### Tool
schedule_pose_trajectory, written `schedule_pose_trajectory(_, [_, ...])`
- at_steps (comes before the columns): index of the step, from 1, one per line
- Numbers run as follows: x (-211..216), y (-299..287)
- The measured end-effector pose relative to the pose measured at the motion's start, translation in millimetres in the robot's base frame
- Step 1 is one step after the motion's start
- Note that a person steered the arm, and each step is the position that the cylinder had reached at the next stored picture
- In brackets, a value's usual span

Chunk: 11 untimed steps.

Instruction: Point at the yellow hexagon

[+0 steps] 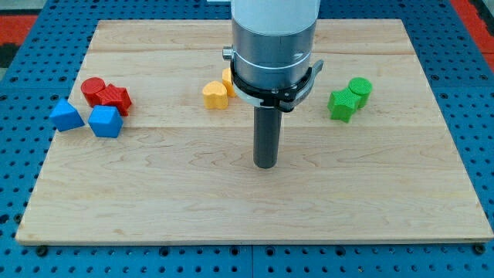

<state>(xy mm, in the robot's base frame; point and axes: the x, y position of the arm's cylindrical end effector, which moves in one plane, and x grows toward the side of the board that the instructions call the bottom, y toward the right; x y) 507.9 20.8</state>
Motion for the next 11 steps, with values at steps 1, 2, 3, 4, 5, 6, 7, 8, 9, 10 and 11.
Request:
schedule_pose_trajectory(1, [0,0])
schedule_pose_trajectory(2, [0,-2])
schedule_pose_trajectory(3, [-1,-4])
schedule_pose_trajectory(4, [-1,-10])
schedule_pose_trajectory(5, [-14,-39])
schedule_pose_trajectory(6, [-32,-67])
schedule_pose_trajectory(7, [-52,-81])
schedule_pose_trajectory(8, [-95,-104])
schedule_pose_trajectory(9, [-130,-127])
schedule_pose_trajectory(10, [-160,-109])
schedule_pose_trajectory(11, [-190,-78])
